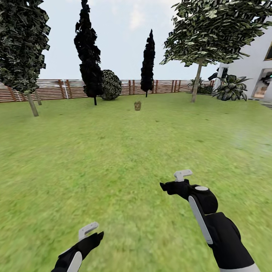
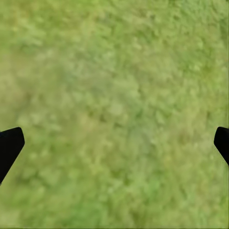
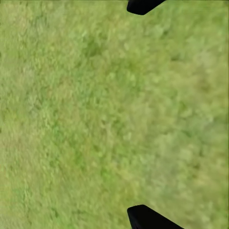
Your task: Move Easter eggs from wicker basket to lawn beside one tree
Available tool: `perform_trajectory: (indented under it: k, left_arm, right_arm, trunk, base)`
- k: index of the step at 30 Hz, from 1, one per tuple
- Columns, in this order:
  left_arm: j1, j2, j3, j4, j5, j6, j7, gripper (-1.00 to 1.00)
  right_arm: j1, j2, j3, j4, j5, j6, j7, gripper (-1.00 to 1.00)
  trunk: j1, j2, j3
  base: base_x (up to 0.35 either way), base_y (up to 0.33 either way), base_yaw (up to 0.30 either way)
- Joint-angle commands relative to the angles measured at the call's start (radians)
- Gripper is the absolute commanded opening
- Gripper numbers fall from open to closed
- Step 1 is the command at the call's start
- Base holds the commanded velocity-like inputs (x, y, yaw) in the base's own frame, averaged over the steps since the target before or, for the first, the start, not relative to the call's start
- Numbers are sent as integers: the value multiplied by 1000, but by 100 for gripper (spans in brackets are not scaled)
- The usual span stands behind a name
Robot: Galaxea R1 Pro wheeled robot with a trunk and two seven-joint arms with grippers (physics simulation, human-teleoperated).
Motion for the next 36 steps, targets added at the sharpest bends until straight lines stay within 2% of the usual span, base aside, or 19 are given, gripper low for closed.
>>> perform_trajectory:
  k: [1,36]
  left_arm:
    - [0,-1,1,-2,11,5,6,100]
    - [0,-2,1,-2,10,5,6,100]
  right_arm:
    - [-1,-1,1,-1,-7,4,-4,100]
    - [-1,-1,0,-2,-7,4,-2,100]
  trunk:
    - [1,-1,-1]
    - [1,-1,-1]
  base:
    - [334,0,0]
    - [334,0,0]
